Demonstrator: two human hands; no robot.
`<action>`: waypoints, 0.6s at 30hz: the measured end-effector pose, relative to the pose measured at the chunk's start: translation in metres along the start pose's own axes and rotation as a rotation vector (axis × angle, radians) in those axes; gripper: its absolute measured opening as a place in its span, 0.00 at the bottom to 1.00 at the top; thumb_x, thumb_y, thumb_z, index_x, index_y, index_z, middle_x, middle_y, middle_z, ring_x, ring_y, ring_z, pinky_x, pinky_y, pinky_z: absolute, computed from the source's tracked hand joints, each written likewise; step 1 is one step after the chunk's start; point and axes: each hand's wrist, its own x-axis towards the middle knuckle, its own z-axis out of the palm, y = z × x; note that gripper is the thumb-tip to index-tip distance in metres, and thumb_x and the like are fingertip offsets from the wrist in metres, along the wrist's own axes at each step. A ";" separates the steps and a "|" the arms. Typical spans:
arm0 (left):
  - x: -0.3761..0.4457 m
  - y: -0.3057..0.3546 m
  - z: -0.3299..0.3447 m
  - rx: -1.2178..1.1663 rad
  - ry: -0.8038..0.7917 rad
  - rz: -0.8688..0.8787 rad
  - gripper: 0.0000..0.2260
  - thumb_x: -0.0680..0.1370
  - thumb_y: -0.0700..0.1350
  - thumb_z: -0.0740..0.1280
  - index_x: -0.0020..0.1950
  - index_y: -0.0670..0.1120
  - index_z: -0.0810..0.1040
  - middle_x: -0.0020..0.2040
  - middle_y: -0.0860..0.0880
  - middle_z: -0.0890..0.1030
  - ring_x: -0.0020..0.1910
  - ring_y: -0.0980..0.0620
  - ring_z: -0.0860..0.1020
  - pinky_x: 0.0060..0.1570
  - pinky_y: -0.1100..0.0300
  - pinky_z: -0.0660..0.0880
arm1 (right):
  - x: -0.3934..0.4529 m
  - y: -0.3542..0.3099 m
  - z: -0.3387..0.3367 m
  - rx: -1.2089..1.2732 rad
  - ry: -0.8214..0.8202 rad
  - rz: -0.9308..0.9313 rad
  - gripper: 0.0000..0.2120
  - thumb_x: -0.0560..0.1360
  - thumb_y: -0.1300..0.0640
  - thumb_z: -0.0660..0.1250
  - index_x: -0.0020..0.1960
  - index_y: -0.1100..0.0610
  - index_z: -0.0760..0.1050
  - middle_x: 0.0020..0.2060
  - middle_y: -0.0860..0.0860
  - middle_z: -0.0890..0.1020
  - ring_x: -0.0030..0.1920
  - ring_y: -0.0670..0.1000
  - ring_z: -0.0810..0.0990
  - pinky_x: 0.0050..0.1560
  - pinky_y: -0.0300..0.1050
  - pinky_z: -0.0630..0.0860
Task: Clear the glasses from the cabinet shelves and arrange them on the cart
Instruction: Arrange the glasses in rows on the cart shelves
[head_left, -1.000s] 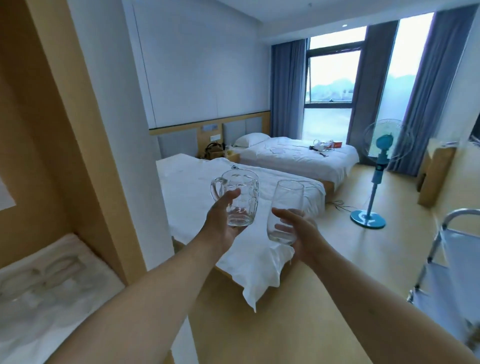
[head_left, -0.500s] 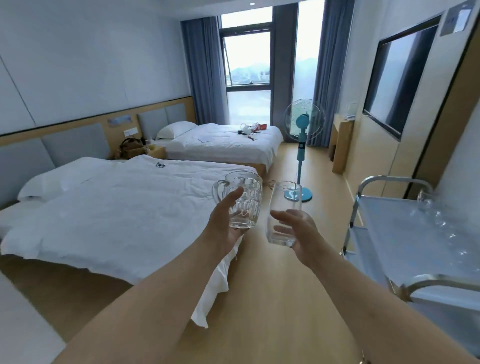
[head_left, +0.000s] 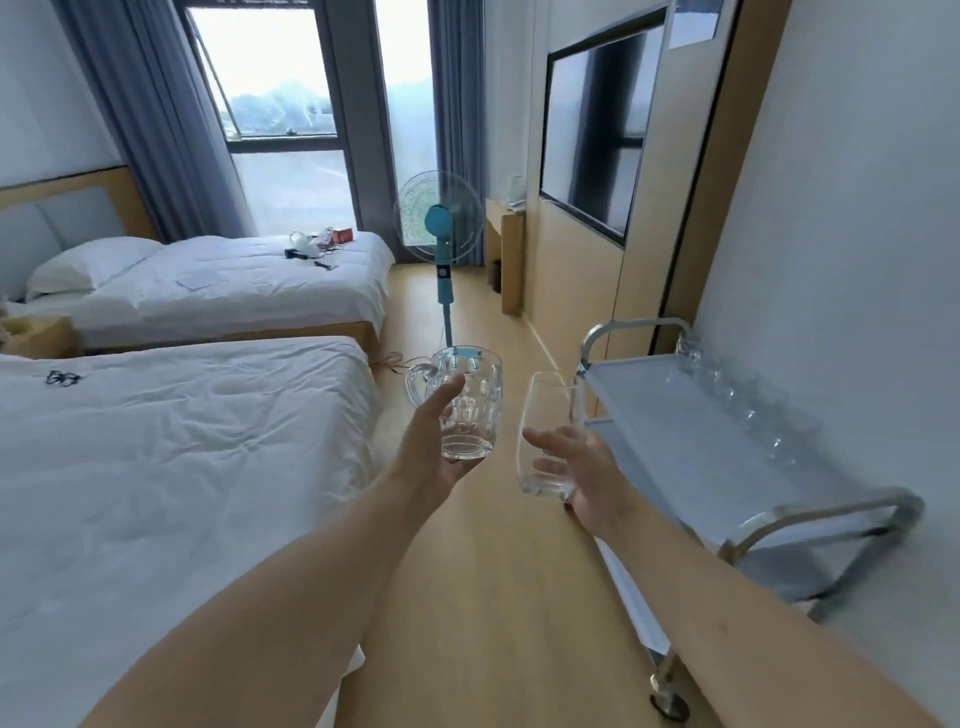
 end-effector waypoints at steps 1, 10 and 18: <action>0.013 0.000 0.002 0.002 -0.032 -0.017 0.29 0.71 0.55 0.77 0.69 0.46 0.77 0.61 0.40 0.83 0.60 0.40 0.82 0.59 0.46 0.79 | 0.008 -0.001 -0.003 0.007 0.020 0.002 0.51 0.53 0.45 0.84 0.70 0.61 0.69 0.56 0.55 0.80 0.53 0.56 0.82 0.67 0.62 0.73; 0.146 -0.006 0.055 0.089 -0.208 -0.117 0.27 0.73 0.54 0.75 0.69 0.45 0.77 0.62 0.38 0.82 0.60 0.40 0.81 0.68 0.43 0.73 | 0.116 -0.016 -0.052 0.049 0.176 -0.062 0.31 0.58 0.47 0.82 0.53 0.56 0.71 0.46 0.55 0.77 0.46 0.55 0.78 0.48 0.50 0.76; 0.274 -0.011 0.113 0.198 -0.294 -0.199 0.23 0.74 0.53 0.74 0.66 0.45 0.78 0.61 0.40 0.83 0.53 0.43 0.83 0.60 0.48 0.78 | 0.225 -0.035 -0.105 0.076 0.290 -0.069 0.41 0.57 0.43 0.81 0.64 0.54 0.69 0.54 0.56 0.81 0.52 0.55 0.82 0.52 0.52 0.78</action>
